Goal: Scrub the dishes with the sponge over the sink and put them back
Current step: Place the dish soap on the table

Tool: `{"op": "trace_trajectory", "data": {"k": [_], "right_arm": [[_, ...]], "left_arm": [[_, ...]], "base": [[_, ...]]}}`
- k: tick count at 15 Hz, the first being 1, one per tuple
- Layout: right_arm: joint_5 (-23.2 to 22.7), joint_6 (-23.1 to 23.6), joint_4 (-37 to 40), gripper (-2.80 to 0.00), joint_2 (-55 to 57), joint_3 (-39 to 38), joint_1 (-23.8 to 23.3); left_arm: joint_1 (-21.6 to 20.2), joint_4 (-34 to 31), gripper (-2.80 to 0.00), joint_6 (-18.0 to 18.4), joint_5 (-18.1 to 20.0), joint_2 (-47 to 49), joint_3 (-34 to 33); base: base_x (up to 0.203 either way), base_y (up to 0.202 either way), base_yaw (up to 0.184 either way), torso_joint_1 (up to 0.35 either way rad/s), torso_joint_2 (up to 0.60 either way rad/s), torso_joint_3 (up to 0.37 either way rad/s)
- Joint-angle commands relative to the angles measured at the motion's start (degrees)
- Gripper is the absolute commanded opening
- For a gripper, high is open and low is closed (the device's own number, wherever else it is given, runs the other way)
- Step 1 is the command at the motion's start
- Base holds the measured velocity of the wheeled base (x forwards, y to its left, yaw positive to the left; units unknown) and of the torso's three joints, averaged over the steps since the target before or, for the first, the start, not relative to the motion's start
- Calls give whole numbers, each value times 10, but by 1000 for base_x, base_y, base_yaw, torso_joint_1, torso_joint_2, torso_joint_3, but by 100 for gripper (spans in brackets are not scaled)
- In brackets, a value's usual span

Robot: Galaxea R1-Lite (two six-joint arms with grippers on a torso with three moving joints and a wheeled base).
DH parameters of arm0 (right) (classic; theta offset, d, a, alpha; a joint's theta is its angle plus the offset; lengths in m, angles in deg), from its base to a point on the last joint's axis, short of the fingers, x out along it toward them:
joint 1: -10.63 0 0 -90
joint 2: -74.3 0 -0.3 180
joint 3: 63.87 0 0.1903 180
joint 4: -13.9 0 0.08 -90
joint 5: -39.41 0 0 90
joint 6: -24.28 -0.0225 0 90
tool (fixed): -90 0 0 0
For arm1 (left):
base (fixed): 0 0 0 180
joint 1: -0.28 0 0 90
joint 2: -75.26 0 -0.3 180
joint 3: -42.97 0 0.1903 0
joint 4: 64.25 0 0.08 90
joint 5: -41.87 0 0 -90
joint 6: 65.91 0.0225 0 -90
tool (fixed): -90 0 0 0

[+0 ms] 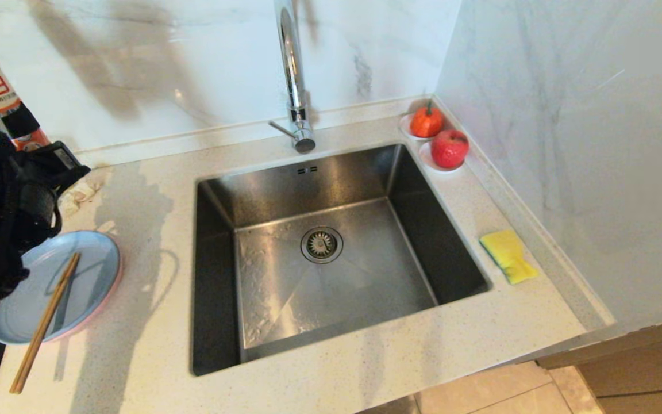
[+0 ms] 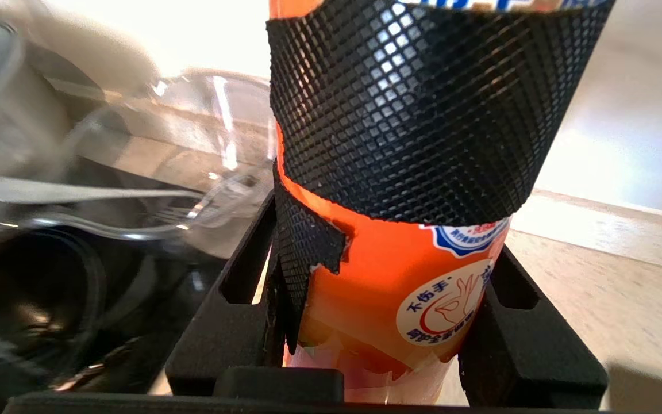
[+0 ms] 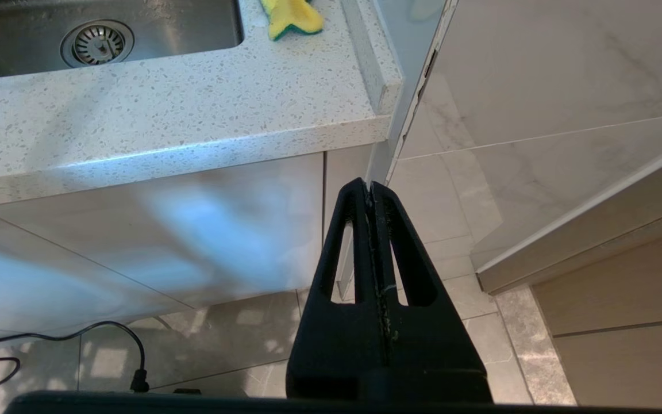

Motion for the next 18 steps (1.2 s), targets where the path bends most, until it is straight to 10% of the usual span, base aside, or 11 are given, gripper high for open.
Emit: {"op": "trace_trajectory", "data": {"k": [1, 18], "right_arm": [[0, 1, 0, -280, 0, 0, 0], [0, 1, 0, -280, 0, 0, 0]], "left_arm": [[9, 34, -280, 1, -27, 84, 26], [24, 146, -280, 58, -125, 285, 208]], "base": [[0, 0, 0, 0, 0, 0], [0, 0, 0, 0, 0, 0]]}}
